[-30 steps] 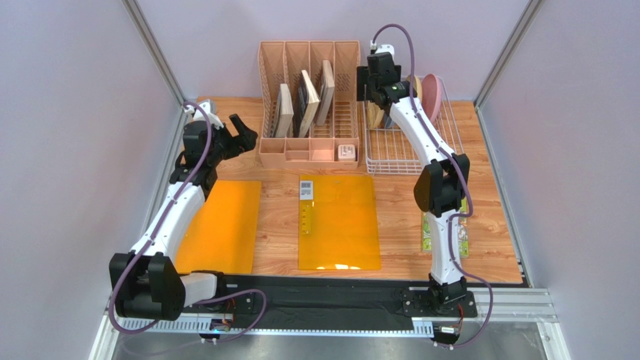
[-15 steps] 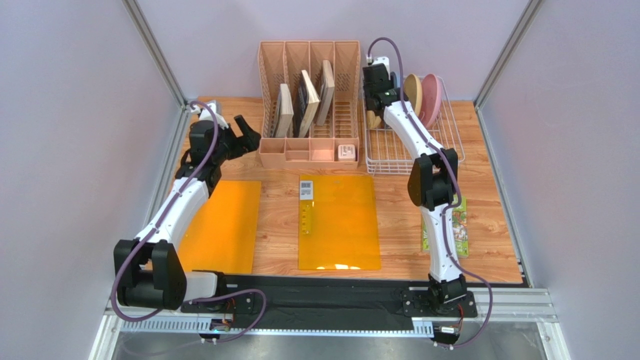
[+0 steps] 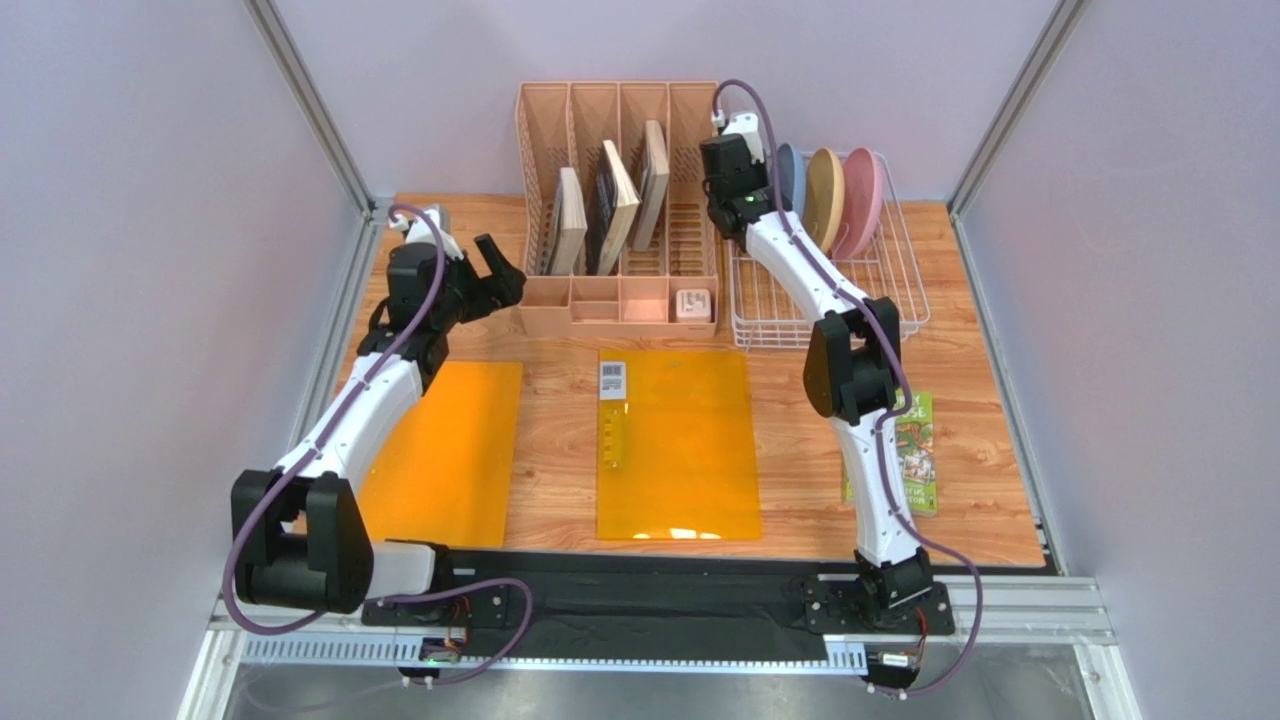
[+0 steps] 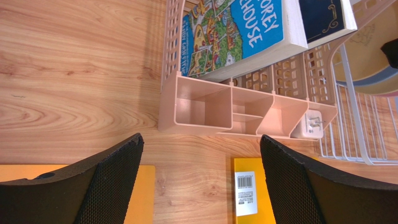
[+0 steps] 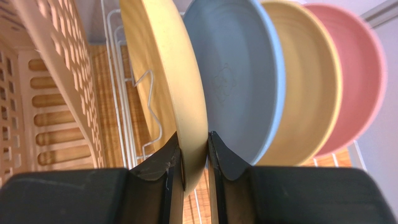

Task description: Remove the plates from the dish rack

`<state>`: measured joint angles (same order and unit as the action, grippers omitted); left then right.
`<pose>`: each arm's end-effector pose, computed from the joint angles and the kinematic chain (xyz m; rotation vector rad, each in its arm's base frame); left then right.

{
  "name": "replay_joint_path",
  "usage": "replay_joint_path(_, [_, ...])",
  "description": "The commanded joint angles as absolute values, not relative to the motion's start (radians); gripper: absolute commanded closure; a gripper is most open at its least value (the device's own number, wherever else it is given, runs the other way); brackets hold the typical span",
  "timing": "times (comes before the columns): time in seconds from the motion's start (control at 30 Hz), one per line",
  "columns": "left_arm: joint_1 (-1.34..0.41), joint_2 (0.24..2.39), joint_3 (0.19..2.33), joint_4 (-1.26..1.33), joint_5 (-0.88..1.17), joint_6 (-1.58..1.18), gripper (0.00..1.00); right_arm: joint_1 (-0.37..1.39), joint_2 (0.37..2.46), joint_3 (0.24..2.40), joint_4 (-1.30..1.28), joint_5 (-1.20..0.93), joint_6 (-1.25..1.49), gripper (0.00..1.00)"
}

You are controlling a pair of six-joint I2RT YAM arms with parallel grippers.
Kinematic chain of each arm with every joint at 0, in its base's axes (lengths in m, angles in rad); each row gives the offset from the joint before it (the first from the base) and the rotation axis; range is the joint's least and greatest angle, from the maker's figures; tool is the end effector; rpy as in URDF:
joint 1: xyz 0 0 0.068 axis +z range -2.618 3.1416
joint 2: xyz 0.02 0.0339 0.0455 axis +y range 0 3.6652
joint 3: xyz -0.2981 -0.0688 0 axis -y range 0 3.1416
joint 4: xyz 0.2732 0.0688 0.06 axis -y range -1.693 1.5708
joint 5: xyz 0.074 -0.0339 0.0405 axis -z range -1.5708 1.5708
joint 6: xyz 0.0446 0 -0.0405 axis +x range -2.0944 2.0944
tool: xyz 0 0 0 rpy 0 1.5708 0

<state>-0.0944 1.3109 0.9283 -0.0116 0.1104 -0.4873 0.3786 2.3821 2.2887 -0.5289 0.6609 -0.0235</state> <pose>0.3266 -0.0359 0.3098 -0.3170 1.9694 -0.4869 0.5700 0.1973 0.2894 -0.0559 2.0874 -0.5079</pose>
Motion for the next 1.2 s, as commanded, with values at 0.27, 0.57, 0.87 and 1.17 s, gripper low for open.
replay_joint_path(0.27, [-0.124, 1.282, 0.979, -0.075, 0.035, -0.476, 0.0, 0.482, 2.051, 2.091, -0.287, 1.019, -0.11, 1.0])
replay_joint_path(0.57, [-0.126, 1.232, 0.934, -0.005, 0.152, -0.509, 0.0, 0.522, 1.741, 1.873, -0.431, 0.899, 0.084, 1.0])
replay_joint_path(0.87, [-0.126, 1.206, 0.902, 0.159, 0.409, -0.6, 0.02, 0.517, 1.471, 1.571, -0.479, 0.372, 0.317, 1.0])
replay_joint_path(1.17, [-0.126, 1.275, 0.865, 0.388, 0.58, -0.799, 0.06, 0.517, 1.356, 1.385, -0.321, 0.014, 0.5, 1.0])
